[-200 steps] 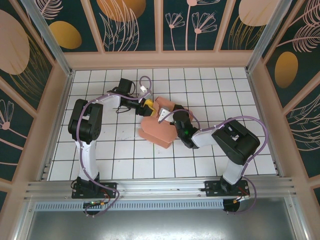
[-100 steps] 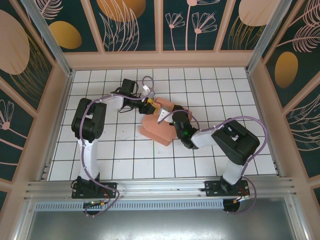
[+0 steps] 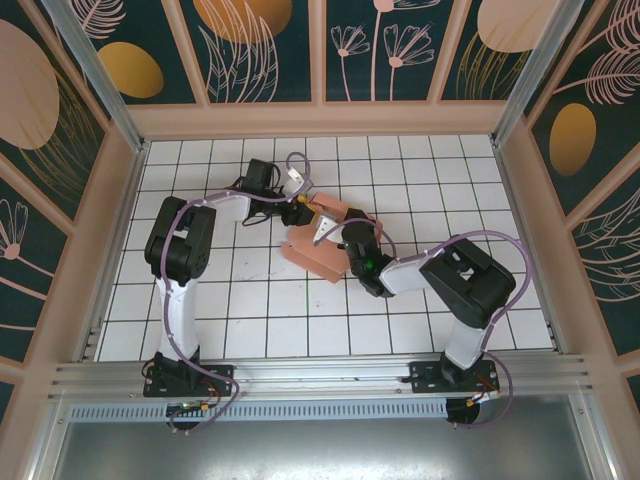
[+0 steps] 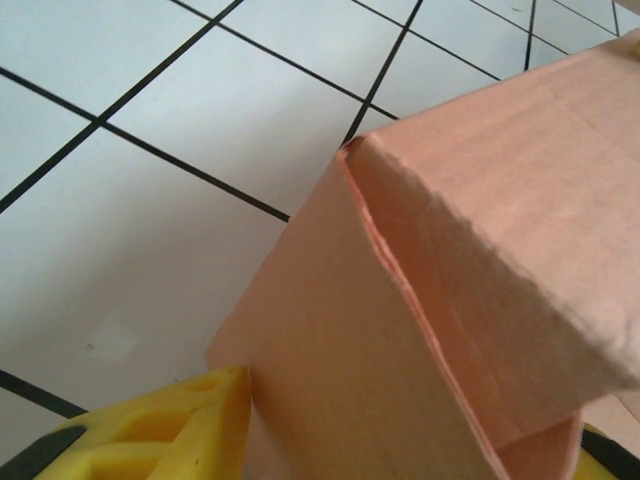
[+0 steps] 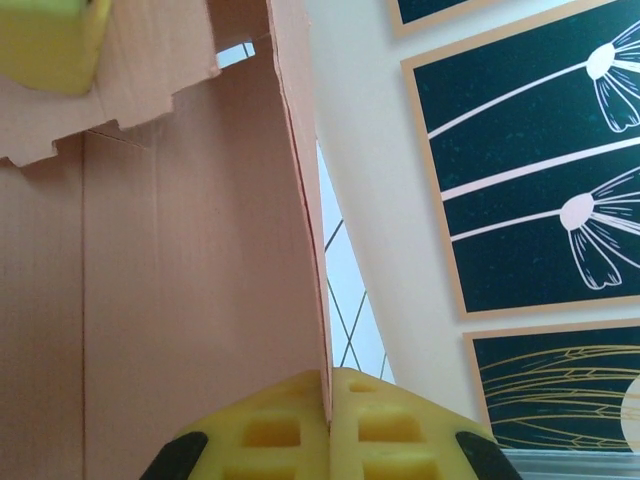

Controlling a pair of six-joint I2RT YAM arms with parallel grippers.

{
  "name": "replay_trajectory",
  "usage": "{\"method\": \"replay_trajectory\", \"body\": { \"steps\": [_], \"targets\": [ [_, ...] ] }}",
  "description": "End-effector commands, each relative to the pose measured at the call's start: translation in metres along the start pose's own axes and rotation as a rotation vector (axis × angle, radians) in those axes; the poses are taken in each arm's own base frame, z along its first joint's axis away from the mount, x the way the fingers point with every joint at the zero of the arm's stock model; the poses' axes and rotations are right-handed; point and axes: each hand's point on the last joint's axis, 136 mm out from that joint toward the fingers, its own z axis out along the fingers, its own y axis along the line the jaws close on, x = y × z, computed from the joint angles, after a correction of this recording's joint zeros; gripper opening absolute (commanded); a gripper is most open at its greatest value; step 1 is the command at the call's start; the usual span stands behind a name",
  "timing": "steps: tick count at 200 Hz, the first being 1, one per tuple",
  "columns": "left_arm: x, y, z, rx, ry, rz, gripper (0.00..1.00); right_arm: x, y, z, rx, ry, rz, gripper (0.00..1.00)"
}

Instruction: Fold the paper box

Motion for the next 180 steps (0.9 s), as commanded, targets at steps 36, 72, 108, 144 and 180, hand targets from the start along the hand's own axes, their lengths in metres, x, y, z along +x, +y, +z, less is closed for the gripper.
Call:
{"method": "replay_trajectory", "body": {
  "steps": [36, 72, 108, 144, 180],
  "targets": [
    [-0.018, 0.013, -0.007, -0.122, -0.074, -0.019, 0.36, -0.017, 0.004, 0.001, 0.014, -0.034, 0.034, 0.0],
    [-0.023, 0.014, -0.004, -0.149, -0.093, -0.035, 0.28, -0.017, 0.008, 0.001, 0.013, -0.029, 0.045, 0.0],
    [-0.024, 0.015, -0.001, -0.174, -0.096, -0.04, 0.22, -0.018, 0.01, 0.002, 0.011, -0.029, 0.05, 0.0],
    [-0.027, 0.013, -0.003, -0.195, -0.114, -0.036, 0.13, -0.018, 0.011, 0.003, 0.012, -0.025, 0.061, 0.0],
    [-0.027, 0.013, -0.003, -0.202, -0.121, -0.044, 0.15, -0.019, 0.01, 0.005, 0.016, -0.018, 0.076, 0.0]
  ]
}}
